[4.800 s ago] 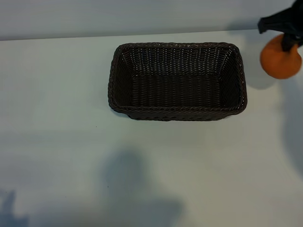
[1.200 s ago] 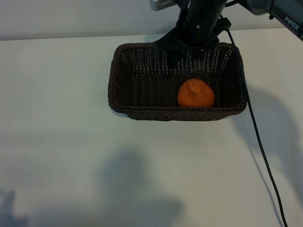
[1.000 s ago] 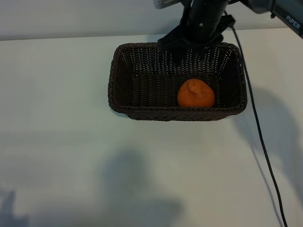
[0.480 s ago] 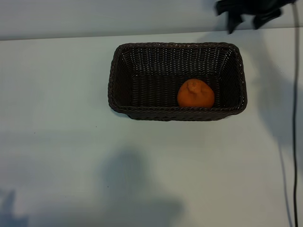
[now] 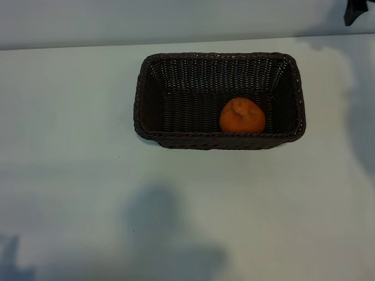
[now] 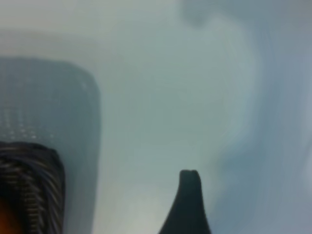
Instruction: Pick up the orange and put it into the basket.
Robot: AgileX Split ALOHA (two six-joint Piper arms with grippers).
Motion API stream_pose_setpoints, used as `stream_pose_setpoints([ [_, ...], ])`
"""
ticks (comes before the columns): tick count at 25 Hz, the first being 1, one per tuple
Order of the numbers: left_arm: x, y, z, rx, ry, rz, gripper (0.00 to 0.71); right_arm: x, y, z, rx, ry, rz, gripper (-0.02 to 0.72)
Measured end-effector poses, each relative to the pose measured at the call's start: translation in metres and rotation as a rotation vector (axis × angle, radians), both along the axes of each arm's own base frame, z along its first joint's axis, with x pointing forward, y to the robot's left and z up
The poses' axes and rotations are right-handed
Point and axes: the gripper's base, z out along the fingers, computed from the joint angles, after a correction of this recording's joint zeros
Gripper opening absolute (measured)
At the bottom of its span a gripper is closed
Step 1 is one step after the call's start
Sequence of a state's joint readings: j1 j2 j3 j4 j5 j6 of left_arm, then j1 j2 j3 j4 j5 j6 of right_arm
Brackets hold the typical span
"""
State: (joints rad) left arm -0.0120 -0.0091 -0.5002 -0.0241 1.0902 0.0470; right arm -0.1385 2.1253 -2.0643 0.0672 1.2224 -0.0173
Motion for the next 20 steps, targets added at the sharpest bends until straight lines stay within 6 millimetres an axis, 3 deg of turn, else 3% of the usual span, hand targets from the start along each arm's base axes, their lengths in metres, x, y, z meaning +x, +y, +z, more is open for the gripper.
stream_pose_setpoints([
  [3, 0.000, 0.000, 0.000, 0.000, 0.000, 0.000, 0.592, -0.005, -0.005, 0.011, -0.001, -0.022, -0.012, 0.581],
  [9, 0.000, 0.000, 0.000, 0.000, 0.000, 0.000, 0.592, -0.027, -0.003, 0.059, -0.016, -0.125, -0.013, 0.581],
  [15, 0.000, 0.000, 0.000, 0.000, 0.000, 0.000, 0.592, -0.070, 0.004, 0.120, -0.035, -0.251, -0.020, 0.581],
  [20, 0.000, 0.000, 0.000, 0.000, 0.000, 0.000, 0.592, -0.112, 0.007, 0.147, -0.074, -0.296, -0.026, 0.581],
])
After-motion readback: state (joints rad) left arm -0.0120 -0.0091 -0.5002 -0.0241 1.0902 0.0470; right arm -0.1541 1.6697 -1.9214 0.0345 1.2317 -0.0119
